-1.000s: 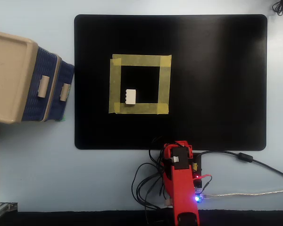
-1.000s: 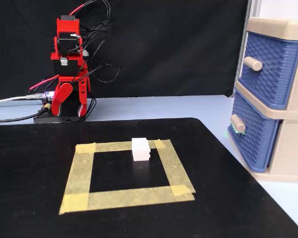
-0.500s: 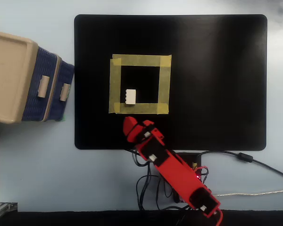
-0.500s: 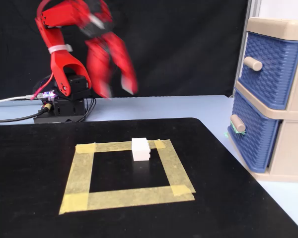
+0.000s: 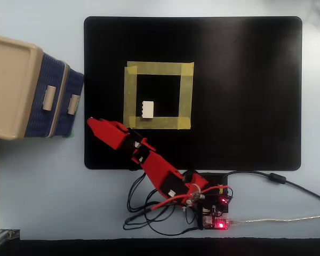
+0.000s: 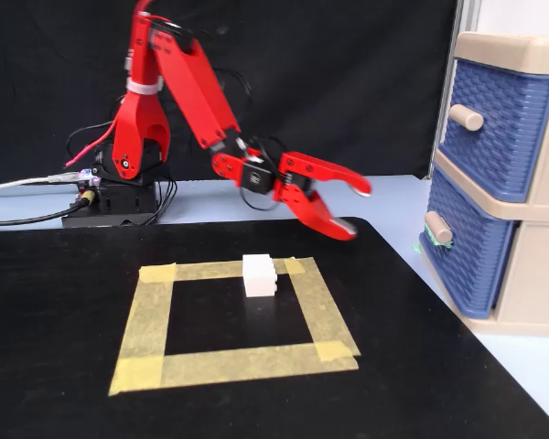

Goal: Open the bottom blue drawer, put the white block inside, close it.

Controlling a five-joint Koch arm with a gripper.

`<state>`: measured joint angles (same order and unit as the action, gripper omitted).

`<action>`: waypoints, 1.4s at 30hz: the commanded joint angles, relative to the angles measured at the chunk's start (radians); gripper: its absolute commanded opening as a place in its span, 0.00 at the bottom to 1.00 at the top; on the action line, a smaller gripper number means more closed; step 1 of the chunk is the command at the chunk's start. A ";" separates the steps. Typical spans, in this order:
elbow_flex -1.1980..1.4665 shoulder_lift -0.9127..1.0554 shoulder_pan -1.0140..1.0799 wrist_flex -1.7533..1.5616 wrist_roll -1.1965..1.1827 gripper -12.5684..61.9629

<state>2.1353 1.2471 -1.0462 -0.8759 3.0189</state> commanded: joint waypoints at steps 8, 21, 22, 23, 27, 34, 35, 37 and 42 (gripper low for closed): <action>-0.268 -0.179 0.003 -0.075 0.074 0.61; -0.577 -0.351 0.032 0.103 0.040 0.54; -0.575 -0.353 0.032 0.117 0.018 0.50; -0.575 -0.353 0.031 0.137 -0.003 0.44; -0.571 -0.353 0.032 0.187 -0.017 0.13; -0.193 -0.163 0.115 0.192 -0.011 0.06; -0.075 -0.092 0.137 0.189 -0.011 0.06; 0.067 -0.005 0.156 0.186 -0.009 0.06; 0.141 0.048 0.175 0.192 -0.009 0.08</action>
<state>2.2611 1.2824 -0.8590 -0.6872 3.0158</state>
